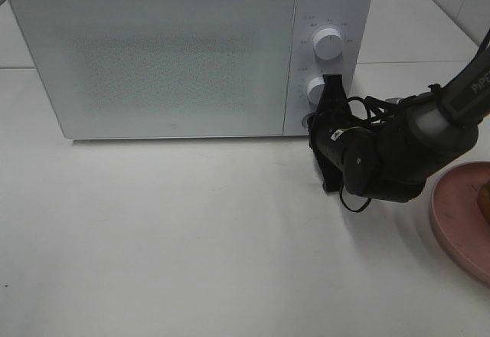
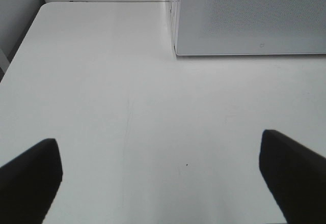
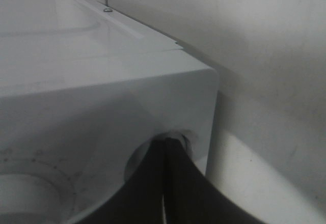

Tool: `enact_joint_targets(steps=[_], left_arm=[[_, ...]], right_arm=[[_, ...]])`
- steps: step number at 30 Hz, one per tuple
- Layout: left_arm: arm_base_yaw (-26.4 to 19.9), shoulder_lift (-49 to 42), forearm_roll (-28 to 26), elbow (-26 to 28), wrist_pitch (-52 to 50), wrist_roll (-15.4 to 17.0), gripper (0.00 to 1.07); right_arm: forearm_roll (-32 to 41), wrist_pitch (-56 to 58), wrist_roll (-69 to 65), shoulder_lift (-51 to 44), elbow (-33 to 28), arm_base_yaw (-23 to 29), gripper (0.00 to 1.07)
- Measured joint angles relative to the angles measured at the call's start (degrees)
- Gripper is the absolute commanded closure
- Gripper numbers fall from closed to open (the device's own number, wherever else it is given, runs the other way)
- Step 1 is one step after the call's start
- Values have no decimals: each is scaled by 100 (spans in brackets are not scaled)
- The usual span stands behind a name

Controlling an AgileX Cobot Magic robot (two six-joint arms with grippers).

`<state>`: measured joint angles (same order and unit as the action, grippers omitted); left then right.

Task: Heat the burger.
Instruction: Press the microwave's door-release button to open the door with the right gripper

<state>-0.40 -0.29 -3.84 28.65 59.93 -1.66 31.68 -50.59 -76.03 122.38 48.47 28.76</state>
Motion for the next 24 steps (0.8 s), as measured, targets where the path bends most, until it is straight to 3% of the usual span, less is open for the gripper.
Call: enact_joint_targets(steps=[17, 24], left_arm=[[0, 0, 0, 0, 0, 0, 6], [0, 0, 0, 0, 0, 0, 6]], right_arm=[[206, 120, 149, 0, 97, 0, 107], [424, 401, 298, 109, 413, 40, 107]])
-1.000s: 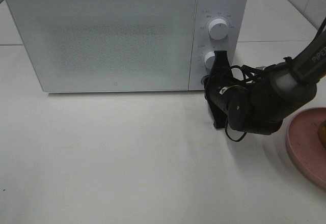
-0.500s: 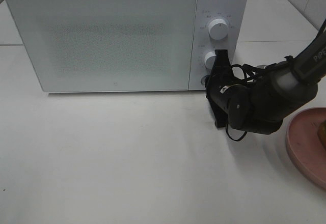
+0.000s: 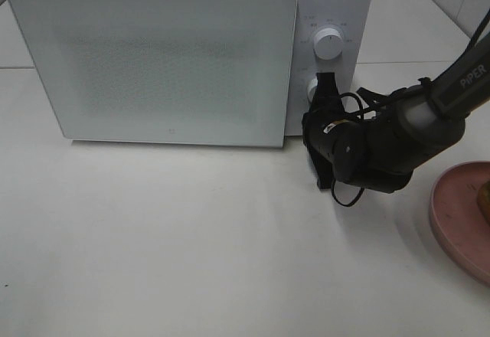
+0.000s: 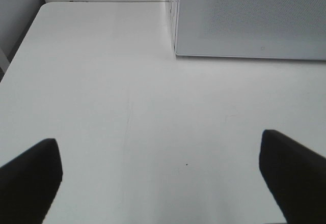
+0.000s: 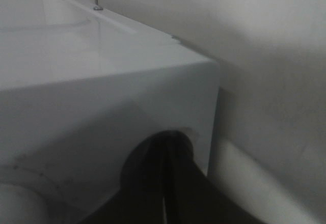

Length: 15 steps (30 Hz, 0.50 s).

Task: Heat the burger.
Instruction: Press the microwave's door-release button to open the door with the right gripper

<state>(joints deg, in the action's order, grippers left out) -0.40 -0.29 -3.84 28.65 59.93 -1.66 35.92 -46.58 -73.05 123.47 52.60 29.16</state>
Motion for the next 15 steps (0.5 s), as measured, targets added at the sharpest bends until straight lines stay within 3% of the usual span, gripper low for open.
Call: enact_joint_targets(steps=[15], left_arm=[[0, 0, 0, 0, 0, 0, 6]], right_arm=[[126, 11, 258, 23, 63, 11, 107]])
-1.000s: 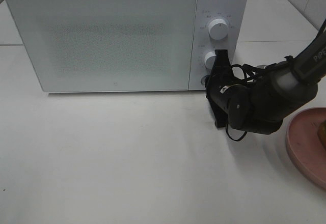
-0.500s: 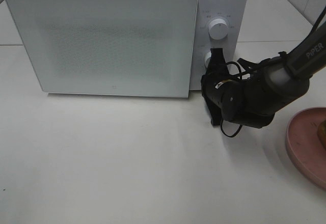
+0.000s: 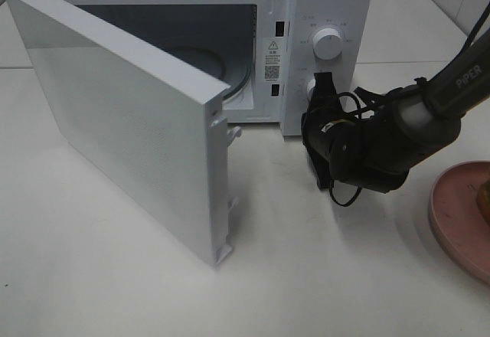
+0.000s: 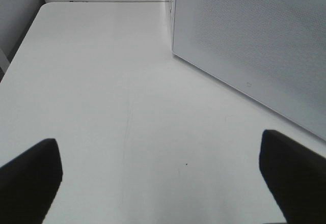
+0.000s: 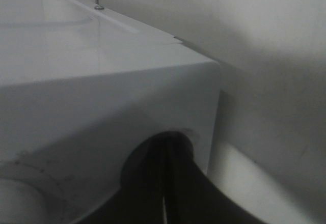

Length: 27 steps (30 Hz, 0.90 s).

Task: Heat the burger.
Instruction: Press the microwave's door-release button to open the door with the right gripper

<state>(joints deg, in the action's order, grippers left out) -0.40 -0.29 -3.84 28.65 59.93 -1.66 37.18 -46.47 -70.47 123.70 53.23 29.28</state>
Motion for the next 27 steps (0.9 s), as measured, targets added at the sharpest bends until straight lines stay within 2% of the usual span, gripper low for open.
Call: enact_joint_targets(steps=[12, 16, 27], left_arm=[[0, 0, 0, 0, 0, 0, 6], [0, 0, 0, 0, 0, 0, 6], [0, 0, 0, 0, 0, 0, 6]], right_arm=[[-97, 86, 0, -109, -69, -23, 107], [-407, -138, -11, -183, -269, -74, 107], [-487, -527, -424, -447, -716, 103, 107]])
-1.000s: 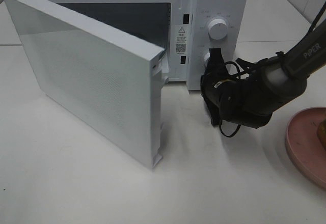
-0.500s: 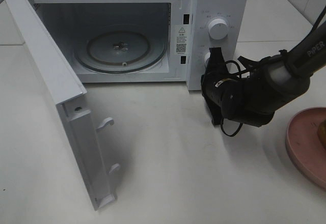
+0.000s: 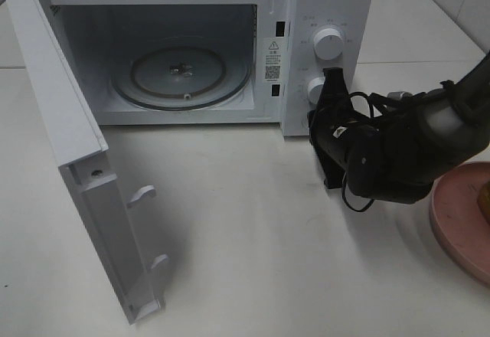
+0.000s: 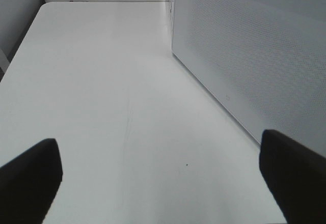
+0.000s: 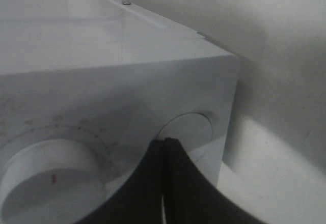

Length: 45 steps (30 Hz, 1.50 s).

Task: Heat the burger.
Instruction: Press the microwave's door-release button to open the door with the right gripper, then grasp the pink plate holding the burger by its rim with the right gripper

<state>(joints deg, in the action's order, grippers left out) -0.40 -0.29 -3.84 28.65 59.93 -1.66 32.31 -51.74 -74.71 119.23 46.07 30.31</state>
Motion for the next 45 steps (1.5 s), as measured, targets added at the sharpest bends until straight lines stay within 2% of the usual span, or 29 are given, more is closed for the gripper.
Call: enact_joint_targets(steps=[9, 11, 14, 17, 22, 25, 27, 30, 32, 39, 43, 45], left_arm=[[0, 0, 0, 0, 0, 0, 6], [0, 0, 0, 0, 0, 0, 6], [0, 0, 0, 0, 0, 0, 6], [0, 0, 0, 0, 0, 0, 6], [0, 0, 0, 0, 0, 0, 6], [0, 0, 0, 0, 0, 0, 6], [0, 0, 0, 0, 0, 0, 6], [0, 0, 0, 0, 0, 0, 6], [0, 0, 0, 0, 0, 0, 6], [0, 0, 0, 0, 0, 0, 6], [0, 0, 0, 0, 0, 0, 6], [0, 0, 0, 0, 0, 0, 6]], right_arm=[[-80, 0, -11, -407, -447, 109, 107], [-109, 120, -11, -670, -791, 109, 107], [-115, 138, -11, -728, -865, 109, 107], [-172, 241, -23, -1031, -1203, 109, 107], [-321, 533, -17, -1358, -1473, 109, 105], [-544, 1134, 206, -1725, -1581, 109, 104], [-630, 1748, 682, -2017, -1587, 109, 103], [-642, 1977, 911, -2126, -1587, 109, 103], [-636, 2750, 1919, -2464, -1593, 109, 102], [-619, 3976, 3403, -2825, -1587, 109, 101], [-625, 5214, 4738, -2899, -1289, 109, 100], [-625, 5489, 5019, -2899, -1192, 109, 100]])
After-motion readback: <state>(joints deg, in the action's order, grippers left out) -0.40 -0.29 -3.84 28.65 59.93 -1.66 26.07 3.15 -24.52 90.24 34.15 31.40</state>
